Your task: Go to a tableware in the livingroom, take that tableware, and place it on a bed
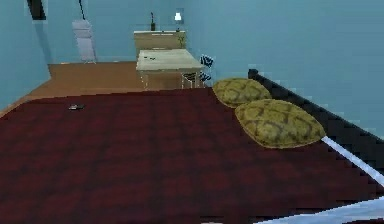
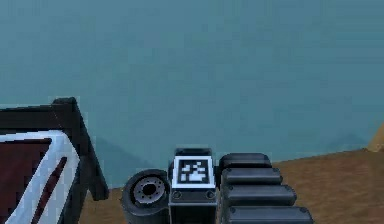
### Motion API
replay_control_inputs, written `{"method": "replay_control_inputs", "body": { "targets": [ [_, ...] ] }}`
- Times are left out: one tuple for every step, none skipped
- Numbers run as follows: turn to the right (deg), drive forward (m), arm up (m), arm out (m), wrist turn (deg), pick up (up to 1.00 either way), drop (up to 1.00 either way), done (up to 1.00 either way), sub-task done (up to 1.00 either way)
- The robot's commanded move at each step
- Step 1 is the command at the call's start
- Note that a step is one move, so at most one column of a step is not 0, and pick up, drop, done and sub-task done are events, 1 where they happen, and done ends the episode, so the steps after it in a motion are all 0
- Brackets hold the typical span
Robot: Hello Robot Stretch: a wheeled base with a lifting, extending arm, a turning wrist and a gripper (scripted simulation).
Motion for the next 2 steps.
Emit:
{"method": "replay_control_inputs", "body": {
  "targets": [
    [-9.0, 0.0, 0.0, 0.0, 0.0, 0.0, 0.0, 0.0, 0.0],
    [0.0, 0.2, 0.0, 0.0, 0.0, 0.0, 0.0, 0.0, 0.0]
  ]
}}
